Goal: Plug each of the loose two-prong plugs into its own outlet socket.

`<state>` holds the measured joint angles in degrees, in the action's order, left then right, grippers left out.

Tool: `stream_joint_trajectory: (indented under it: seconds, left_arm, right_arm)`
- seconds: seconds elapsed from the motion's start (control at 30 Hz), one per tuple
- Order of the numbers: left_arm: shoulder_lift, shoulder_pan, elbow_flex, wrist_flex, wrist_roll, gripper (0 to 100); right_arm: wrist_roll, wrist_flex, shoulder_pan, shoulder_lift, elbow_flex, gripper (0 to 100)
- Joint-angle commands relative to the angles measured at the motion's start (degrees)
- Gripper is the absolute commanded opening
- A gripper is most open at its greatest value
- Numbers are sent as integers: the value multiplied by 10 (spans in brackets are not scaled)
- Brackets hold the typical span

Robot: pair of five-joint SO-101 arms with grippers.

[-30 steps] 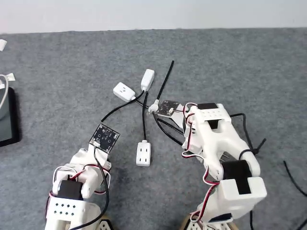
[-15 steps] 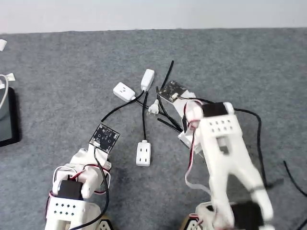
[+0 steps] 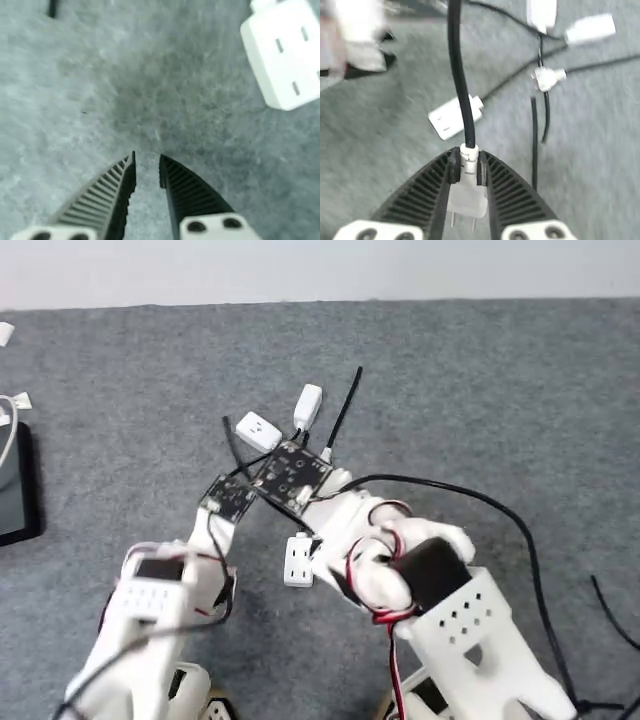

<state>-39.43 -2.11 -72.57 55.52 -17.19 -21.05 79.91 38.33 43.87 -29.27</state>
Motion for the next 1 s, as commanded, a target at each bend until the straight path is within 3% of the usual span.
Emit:
stream_joint_trajectory:
  seconds: [0.0, 0.17, 0.53, 0.97]
  left_arm:
    - [147, -3, 102, 11, -28, 13]
    - [112, -11, 83, 17, -60, 13]
    - [-139, -73, -52, 25, -86, 13]
    - [-171, -91, -66, 32, -84, 13]
  right_arm:
    - [19, -22, 29, 17, 14, 9]
    - [30, -58, 36, 15, -13, 9]
    - [74, -107, 73, 10, -55, 9]
    - [108, -160, 68, -67, -60, 9]
